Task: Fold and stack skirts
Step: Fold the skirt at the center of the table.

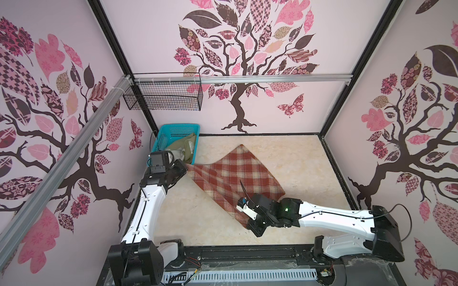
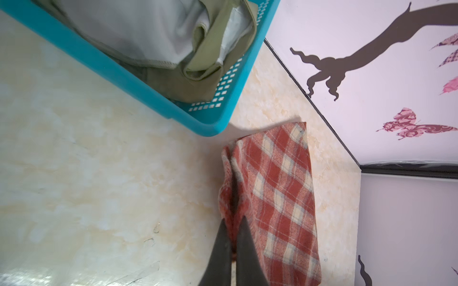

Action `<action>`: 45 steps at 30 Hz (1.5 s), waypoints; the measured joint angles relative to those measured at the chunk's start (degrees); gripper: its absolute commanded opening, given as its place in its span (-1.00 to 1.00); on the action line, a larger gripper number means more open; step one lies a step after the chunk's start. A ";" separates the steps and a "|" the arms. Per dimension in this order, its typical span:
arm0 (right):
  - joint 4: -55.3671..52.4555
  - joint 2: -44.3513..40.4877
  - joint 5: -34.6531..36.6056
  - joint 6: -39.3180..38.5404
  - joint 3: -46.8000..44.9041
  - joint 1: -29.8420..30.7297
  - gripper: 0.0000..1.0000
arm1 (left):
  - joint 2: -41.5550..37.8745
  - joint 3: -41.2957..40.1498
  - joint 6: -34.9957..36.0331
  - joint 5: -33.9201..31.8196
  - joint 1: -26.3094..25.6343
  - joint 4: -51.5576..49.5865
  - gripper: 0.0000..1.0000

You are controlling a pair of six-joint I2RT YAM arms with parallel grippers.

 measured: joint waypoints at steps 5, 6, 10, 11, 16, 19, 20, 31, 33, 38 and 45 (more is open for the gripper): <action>0.74 -2.40 -2.54 1.46 0.00 0.00 -1.00 | -4.02 0.13 1.22 -0.74 1.01 -3.50 -1.00; 0.90 -2.78 -2.91 1.73 -0.02 0.00 -1.00 | -4.50 0.20 1.42 -0.92 1.01 -4.11 -1.00; 1.84 -4.59 -4.39 3.13 -0.20 0.02 -1.00 | -6.36 0.59 2.54 -2.21 1.01 -6.82 -1.00; 2.25 -4.96 -4.79 3.52 -0.37 0.02 -1.00 | -6.86 0.79 2.80 -2.58 1.01 -7.61 -1.00; 5.42 -6.36 -7.23 5.29 -2.47 0.20 -1.00 | -7.76 3.13 3.50 -2.93 1.01 -9.73 -1.00; 6.84 -6.64 -7.69 5.79 -3.61 0.26 -1.00 | -7.26 4.55 3.87 -2.19 0.98 -9.79 -1.00; 7.32 -6.67 -7.65 5.84 -3.87 0.26 -1.00 | -6.88 4.92 3.93 -2.03 0.83 -9.79 -1.00; 10.01 -6.78 -9.40 6.47 -7.21 -4.44 -1.00 | -0.83 5.25 3.08 -3.76 -6.54 -7.23 -1.00; 10.16 -6.99 -10.16 6.54 -8.11 -6.45 -1.00 | 0.15 5.25 2.62 -4.00 -6.58 -6.27 -1.00; 9.99 -7.34 -10.51 5.95 -8.28 -9.73 -1.00 | 3.48 5.49 1.44 -4.26 -6.95 -3.91 -1.00; 9.40 -7.34 -11.89 4.96 -7.98 -13.75 -1.00 | 10.27 9.62 0.66 -4.31 -8.24 -1.81 -1.00</action>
